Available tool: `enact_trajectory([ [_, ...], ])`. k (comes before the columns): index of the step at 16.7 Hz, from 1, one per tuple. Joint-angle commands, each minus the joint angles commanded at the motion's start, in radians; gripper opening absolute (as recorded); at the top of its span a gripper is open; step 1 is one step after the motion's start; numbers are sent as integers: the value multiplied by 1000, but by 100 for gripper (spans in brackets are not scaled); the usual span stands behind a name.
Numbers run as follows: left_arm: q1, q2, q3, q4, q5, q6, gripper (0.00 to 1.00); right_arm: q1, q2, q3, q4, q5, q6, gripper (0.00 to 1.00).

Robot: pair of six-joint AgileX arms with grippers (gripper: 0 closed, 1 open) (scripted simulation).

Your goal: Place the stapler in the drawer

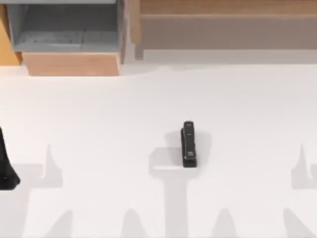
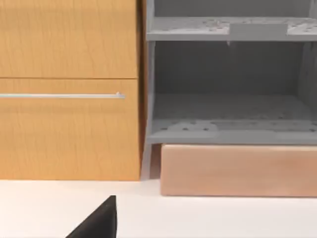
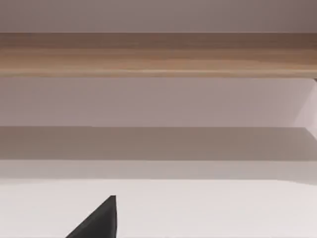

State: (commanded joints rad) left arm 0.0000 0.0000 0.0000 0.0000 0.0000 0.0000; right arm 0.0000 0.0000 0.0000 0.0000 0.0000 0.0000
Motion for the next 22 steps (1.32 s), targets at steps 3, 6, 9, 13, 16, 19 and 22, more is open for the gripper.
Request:
enact_trajectory([
  [3,2,9,5,6,2,8,100,0,0,0,0,0,0,100],
  [6,24,91,48,55,21,82,100,0,0,0,0,0,0,100],
  [9,66,254,129,147,57,222,100,0,0,0,0,0,0,100],
  [13,143,568,279,316,125,488,100,0,0,0,0,0,0,100],
  [16,205,853,413,463,187,720,100,0,0,0,0,0,0,100],
  [19,264,1157,556,617,252,954,100,0,0,0,0,0,0,100],
  [22,316,1460,700,769,315,1167,100,0,0,0,0,0,0,100],
])
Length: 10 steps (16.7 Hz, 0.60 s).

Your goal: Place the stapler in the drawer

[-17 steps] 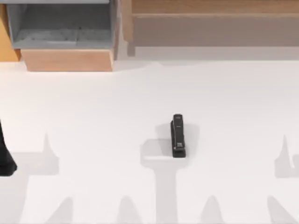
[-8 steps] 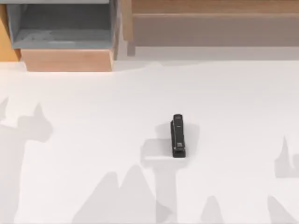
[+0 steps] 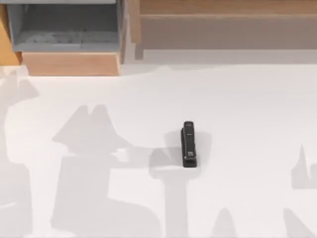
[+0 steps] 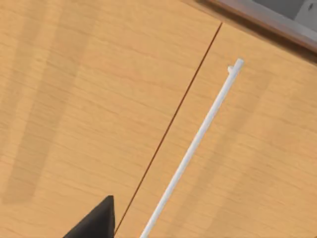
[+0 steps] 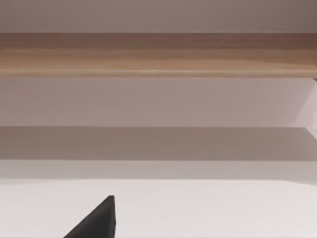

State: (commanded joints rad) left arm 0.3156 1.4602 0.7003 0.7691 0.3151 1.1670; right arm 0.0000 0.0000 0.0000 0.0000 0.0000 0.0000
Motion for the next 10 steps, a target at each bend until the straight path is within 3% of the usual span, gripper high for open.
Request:
enact_trajectory([
  [5,65,453,219,225,88,268,100,0,0,0,0,0,0,100],
  [10,97,752,366,372,139,396,100,0,0,0,0,0,0,100],
])
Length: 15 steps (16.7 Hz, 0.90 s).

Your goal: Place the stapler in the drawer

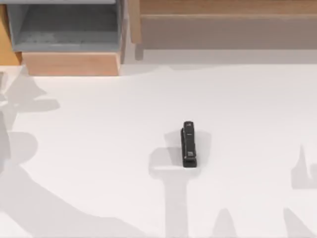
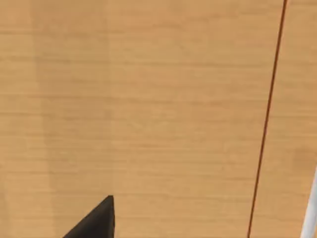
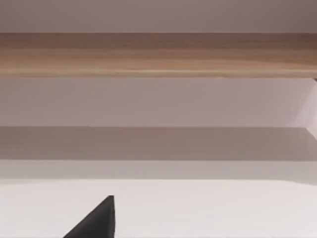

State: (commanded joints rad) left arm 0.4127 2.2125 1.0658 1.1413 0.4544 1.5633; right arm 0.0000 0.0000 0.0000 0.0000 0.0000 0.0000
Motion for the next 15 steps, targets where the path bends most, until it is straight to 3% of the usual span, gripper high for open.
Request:
enact_trajectory([
  [15,-17,118,140,-22,-12,21,100,0,0,0,0,0,0,100],
])
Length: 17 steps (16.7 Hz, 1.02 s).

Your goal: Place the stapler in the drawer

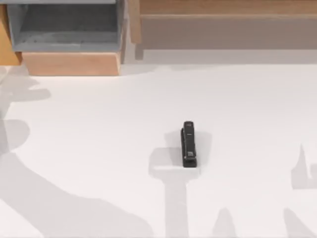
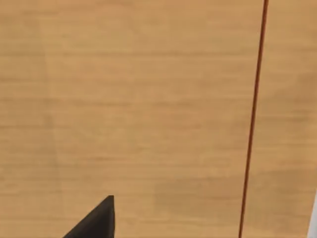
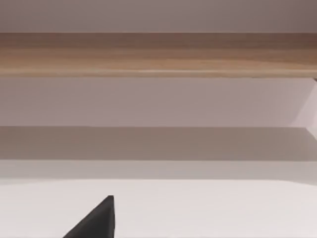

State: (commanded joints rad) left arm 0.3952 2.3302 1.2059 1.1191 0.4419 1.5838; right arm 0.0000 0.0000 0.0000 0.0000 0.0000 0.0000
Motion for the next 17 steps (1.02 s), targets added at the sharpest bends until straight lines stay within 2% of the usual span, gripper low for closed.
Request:
enact_trajectory([
  [4,-2,4,9,-4,-2,0,100,0,0,0,0,0,0,100],
  [17,-2,4,9,-4,-2,0,2,0,0,0,0,0,0,100],
])
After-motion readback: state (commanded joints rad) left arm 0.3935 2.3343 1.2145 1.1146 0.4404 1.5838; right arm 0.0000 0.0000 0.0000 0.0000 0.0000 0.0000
